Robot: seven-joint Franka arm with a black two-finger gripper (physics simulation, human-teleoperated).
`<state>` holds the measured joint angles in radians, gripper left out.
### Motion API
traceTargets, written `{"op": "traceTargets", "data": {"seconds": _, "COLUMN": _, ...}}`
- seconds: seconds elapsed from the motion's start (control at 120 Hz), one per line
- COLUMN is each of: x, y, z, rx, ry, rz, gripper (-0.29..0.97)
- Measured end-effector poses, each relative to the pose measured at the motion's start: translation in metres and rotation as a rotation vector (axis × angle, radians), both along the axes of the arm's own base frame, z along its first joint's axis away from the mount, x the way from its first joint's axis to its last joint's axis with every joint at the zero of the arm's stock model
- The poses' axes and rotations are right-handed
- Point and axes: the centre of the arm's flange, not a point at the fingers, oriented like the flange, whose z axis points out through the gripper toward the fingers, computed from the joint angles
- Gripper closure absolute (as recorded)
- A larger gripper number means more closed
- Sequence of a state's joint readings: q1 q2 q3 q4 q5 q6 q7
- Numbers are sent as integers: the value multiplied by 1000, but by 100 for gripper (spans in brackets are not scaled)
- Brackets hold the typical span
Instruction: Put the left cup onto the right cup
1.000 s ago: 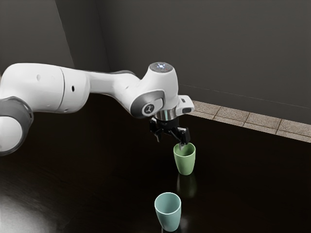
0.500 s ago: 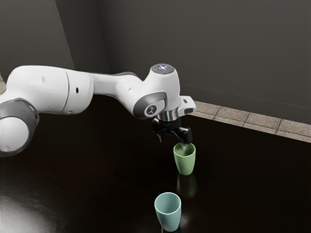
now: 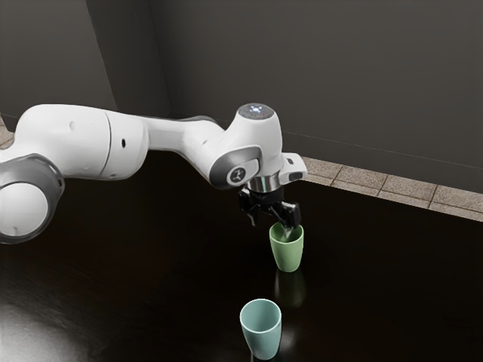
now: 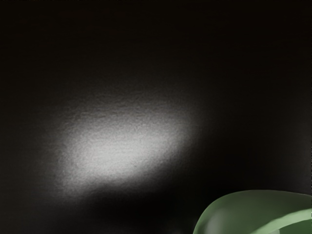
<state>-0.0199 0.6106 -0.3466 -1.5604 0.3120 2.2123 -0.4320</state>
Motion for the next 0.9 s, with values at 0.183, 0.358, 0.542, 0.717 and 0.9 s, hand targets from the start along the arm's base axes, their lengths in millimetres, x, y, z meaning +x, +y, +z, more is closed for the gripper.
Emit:
{"op": "traceTargets", "data": {"seconds": 0.183, "x": 1, "y": 1, "z": -5, "rx": -5, "ry": -2, "rz": 6, "gripper": 19}}
{"op": "traceTargets", "data": {"seconds": 0.358, "x": 2, "y": 2, "z": -12, "rx": -8, "ry": 1, "rz": 10, "gripper": 26}}
{"op": "traceTargets", "data": {"seconds": 0.542, "x": 3, "y": 1, "z": -15, "rx": -13, "ry": -3, "rz": 13, "gripper": 34}}
{"op": "traceTargets", "data": {"seconds": 0.717, "x": 3, "y": 0, "z": -14, "rx": -16, "ry": -6, "rz": 17, "gripper": 43}}
{"op": "traceTargets", "data": {"seconds": 0.9, "x": 3, "y": 0, "z": -14, "rx": -18, "ry": -8, "rz": 21, "gripper": 54}}
